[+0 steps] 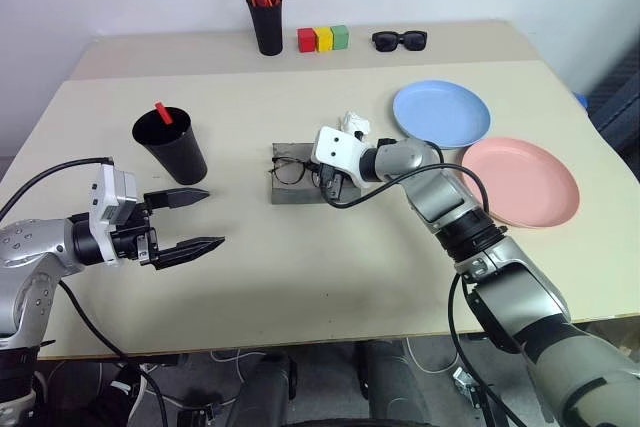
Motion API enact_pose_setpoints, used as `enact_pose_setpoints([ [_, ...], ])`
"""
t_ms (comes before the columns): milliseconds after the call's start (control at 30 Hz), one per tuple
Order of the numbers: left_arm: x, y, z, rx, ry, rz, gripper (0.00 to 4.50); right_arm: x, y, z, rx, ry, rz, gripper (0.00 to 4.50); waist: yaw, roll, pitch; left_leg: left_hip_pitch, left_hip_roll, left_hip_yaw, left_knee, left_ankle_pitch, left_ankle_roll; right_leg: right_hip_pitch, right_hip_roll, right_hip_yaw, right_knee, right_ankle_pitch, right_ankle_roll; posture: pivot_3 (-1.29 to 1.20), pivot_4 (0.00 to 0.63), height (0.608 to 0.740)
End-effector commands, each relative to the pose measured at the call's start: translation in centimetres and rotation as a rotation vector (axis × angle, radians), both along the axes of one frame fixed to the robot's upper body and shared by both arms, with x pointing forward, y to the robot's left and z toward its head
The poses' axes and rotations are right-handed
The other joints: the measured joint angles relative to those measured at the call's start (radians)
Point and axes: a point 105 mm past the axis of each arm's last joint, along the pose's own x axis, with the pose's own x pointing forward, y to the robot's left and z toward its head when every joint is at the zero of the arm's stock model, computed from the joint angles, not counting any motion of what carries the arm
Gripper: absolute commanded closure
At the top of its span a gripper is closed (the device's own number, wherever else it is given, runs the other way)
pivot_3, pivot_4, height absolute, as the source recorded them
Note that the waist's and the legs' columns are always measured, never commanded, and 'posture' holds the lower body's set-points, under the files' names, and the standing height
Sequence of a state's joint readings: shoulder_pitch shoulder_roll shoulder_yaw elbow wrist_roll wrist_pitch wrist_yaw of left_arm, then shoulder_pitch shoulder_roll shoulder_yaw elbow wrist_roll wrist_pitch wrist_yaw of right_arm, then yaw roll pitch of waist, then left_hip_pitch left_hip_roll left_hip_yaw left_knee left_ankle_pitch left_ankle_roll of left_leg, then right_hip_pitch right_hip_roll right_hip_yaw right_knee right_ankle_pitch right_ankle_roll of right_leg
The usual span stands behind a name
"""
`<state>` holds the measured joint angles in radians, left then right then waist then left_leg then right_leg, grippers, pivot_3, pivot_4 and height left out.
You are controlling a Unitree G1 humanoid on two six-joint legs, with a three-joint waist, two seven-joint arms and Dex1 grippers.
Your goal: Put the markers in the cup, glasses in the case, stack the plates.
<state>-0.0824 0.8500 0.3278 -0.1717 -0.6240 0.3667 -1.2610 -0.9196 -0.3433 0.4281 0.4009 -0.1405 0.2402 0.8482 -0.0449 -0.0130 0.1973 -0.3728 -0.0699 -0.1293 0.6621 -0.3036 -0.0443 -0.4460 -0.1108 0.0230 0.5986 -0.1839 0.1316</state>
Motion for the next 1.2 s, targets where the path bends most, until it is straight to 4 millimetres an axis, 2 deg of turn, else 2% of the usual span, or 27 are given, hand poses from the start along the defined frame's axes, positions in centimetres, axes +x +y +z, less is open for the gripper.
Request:
enact_pose_setpoints([
  [33,-0.1,-0.3,0.8,0.004,-0.029,-0.018,0.00,-0.2,0.1,0.3,-0.015,-0.002,0.013,4.40,0.000,0.000,0.000,0.000,0.000,0.000,0.000,0.000,0.000,0.000,0.000,0.000,0.000,0.000,0.000,0.00,0.150,0.740],
  [233,0.0,-0.4,0.9,0.001,-0.031,-0.018,0.00,-0.5,-0.4,0.6,-0.053,0.005,0.028,4.40,0.000,0.000,0.000,0.000,0.000,0.000,0.000,0.000,0.000,0.000,0.000,0.000,0.000,0.000,0.000,0.00,0.150,0.740],
  [433,0.0,-0.4,0.9,0.003,-0.030,-0.020,0.00,-1.8,0.0,0.1,-0.050,0.075,0.091,4.40,0.000,0.000,0.000,0.000,0.000,0.000,0.000,0.000,0.000,0.000,0.000,0.000,0.000,0.000,0.000,0.00,0.150,0.740],
  [533,0.0,-0.4,0.8,0.005,-0.024,-0.018,0.00,-2.0,0.4,0.2,-0.017,0.108,0.100,3.66,-0.001,0.000,0.000,0.000,0.000,0.000,0.000,0.000,0.000,0.000,0.000,0.000,0.000,0.000,0.000,0.00,0.150,0.740],
  [767,0.0,-0.2,0.8,0.004,-0.019,-0.012,0.00,-1.2,0.4,1.1,0.018,0.071,0.061,0.11,0.000,0.000,0.000,0.000,0.000,0.000,0.000,0.000,0.000,0.000,0.000,0.000,0.000,0.000,0.000,0.00,0.150,0.740],
  [933,0.4,-0.2,1.0,-0.019,-0.003,-0.004,0.00,-0.7,0.0,2.3,0.078,0.076,0.027,0.04,0.000,0.000,0.000,0.000,0.000,0.000,0.000,0.000,0.000,0.000,0.000,0.000,0.000,0.000,0.000,0.00,0.150,0.740],
  [1200,1.1,-0.3,1.5,-0.058,0.011,0.015,0.00,-0.7,-0.4,5.8,0.236,0.106,0.018,0.04,0.000,0.000,0.000,0.000,0.000,0.000,0.000,0.000,0.000,0.000,0.000,0.000,0.000,0.000,0.000,0.00,0.150,0.740],
])
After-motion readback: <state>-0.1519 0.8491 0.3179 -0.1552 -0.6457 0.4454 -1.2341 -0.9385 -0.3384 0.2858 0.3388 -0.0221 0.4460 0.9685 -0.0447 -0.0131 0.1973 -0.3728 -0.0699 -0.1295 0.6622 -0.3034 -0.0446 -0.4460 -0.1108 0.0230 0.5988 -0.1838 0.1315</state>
